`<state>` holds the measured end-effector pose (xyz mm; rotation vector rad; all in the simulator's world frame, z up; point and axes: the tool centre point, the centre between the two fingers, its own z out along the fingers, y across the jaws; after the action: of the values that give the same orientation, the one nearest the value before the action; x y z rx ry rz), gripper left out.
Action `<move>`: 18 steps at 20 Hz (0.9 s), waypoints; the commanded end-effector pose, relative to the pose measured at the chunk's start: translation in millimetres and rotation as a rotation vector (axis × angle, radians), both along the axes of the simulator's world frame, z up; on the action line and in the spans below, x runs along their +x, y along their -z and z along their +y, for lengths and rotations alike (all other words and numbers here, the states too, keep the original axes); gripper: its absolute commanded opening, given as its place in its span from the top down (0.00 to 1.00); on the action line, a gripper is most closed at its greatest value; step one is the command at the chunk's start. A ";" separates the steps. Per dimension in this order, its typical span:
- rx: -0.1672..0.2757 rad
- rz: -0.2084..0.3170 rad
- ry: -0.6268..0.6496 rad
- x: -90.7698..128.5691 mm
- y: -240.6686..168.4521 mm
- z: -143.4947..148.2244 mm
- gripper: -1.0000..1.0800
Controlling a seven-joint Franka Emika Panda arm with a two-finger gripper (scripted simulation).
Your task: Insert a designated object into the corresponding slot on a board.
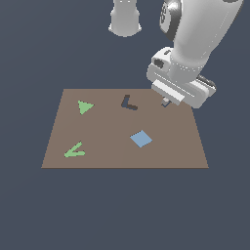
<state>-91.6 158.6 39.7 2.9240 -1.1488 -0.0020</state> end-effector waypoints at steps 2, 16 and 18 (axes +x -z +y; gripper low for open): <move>0.000 0.000 0.017 0.9 -0.2 3.6 1.00; 0.000 0.000 0.019 1.5 9.8 3.9 0.04; 0.000 0.000 0.019 1.5 9.8 3.9 0.04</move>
<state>-90.4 162.4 29.9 2.9125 -1.1766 -0.0025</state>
